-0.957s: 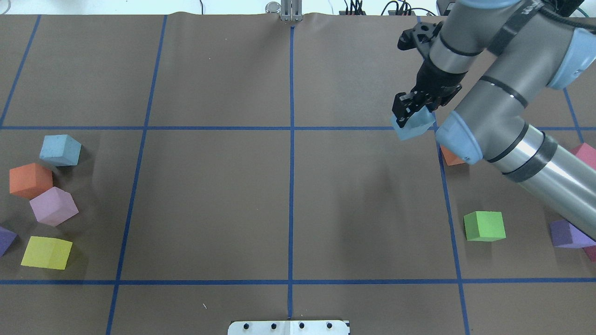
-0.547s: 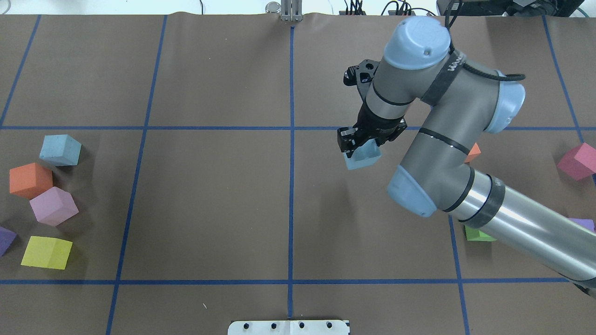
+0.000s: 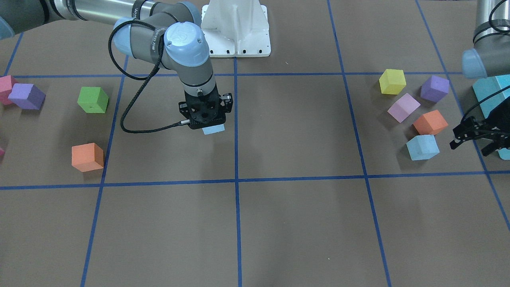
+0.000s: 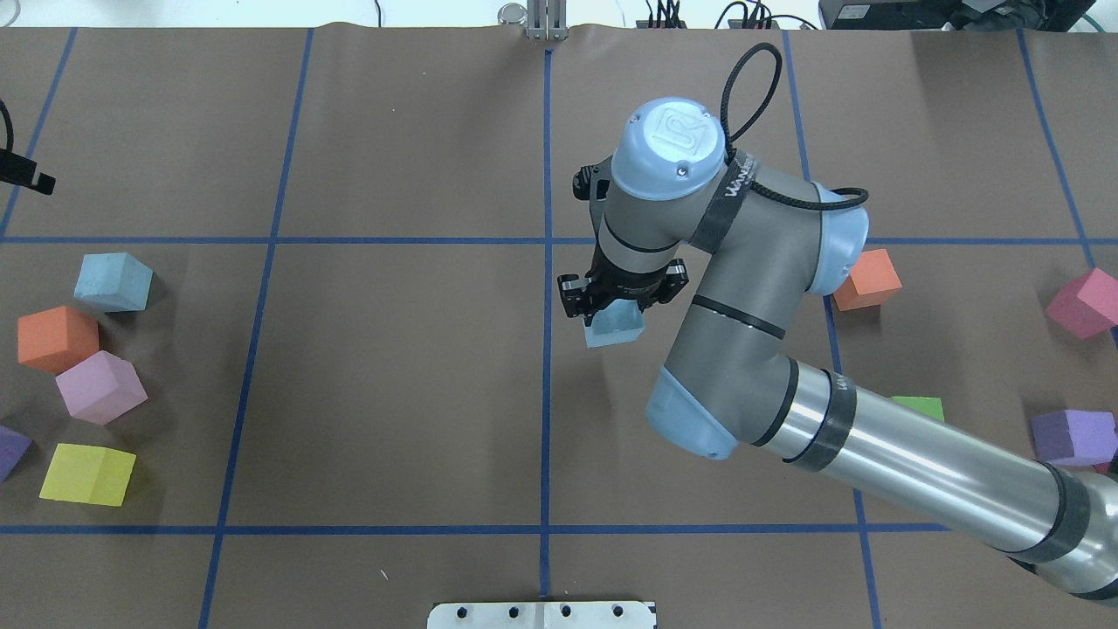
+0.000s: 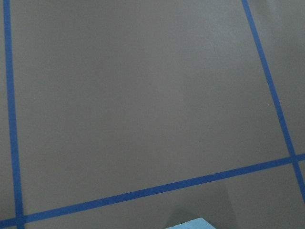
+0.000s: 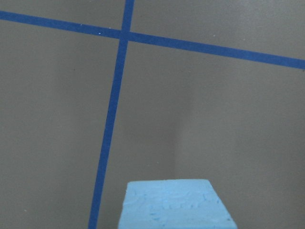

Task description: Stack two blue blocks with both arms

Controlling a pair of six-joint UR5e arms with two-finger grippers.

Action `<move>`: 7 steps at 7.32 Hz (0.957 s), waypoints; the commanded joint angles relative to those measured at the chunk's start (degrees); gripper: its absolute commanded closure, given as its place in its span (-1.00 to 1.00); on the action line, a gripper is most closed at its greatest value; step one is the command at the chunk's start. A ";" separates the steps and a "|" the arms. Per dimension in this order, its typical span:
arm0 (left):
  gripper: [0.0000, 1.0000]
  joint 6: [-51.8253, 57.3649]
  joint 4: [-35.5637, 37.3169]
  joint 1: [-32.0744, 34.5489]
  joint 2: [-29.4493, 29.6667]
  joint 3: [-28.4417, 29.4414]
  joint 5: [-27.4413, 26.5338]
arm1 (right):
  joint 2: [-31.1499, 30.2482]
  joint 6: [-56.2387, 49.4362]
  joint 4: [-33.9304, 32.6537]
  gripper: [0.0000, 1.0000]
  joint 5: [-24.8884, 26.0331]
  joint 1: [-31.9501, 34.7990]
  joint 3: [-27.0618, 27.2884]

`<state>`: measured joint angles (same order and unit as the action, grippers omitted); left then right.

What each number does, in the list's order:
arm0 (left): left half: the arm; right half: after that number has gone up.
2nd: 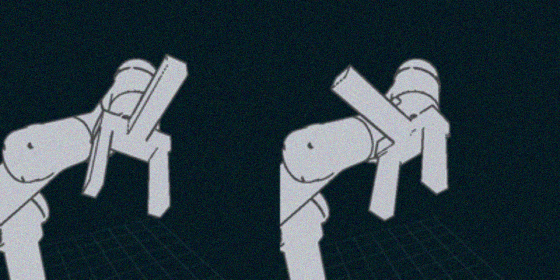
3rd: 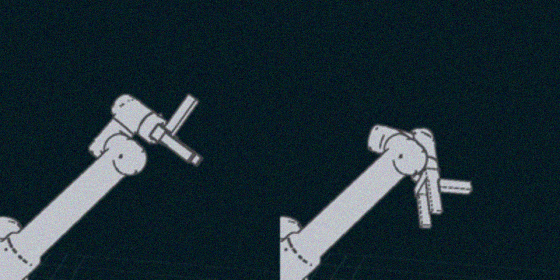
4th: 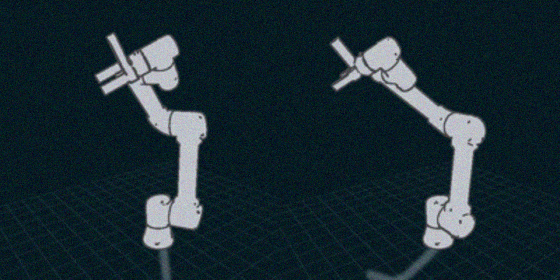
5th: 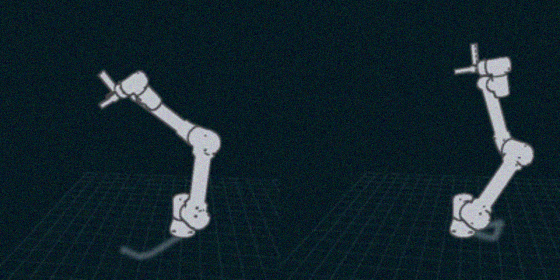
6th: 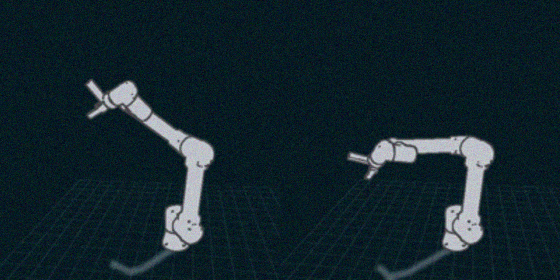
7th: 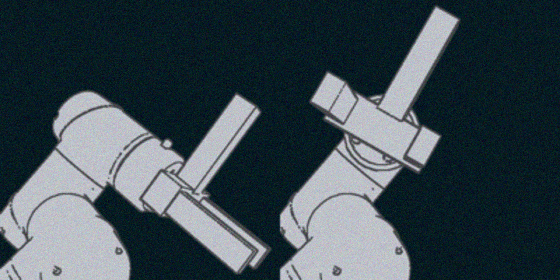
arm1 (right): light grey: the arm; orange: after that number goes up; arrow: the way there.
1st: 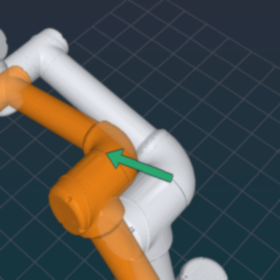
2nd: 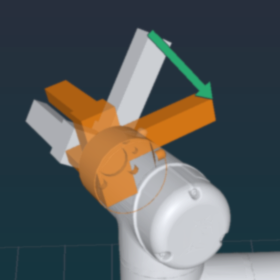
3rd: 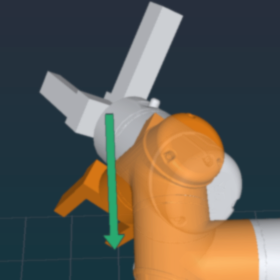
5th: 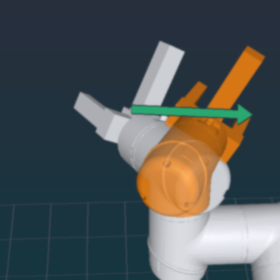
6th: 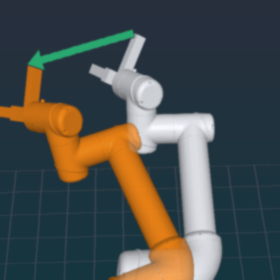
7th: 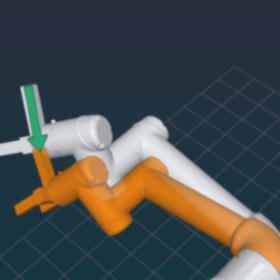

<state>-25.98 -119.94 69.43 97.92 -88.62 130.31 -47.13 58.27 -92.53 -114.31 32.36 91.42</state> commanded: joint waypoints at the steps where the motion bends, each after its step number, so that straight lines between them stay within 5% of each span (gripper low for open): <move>1: -0.94 -2.57 -0.03 -4.64 0.86 0.47 -2.25 | 1.33 1.85 2.97 -0.08 1.28 -1.07 -4.66; 7: -0.94 -4.95 -1.52 -6.68 0.43 2.76 -3.84 | 7.40 9.23 5.35 -0.07 2.69 -2.21 -12.23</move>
<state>-30.89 -121.35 62.79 98.53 -85.95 126.52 -40.44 66.92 -87.57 -111.96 30.34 80.26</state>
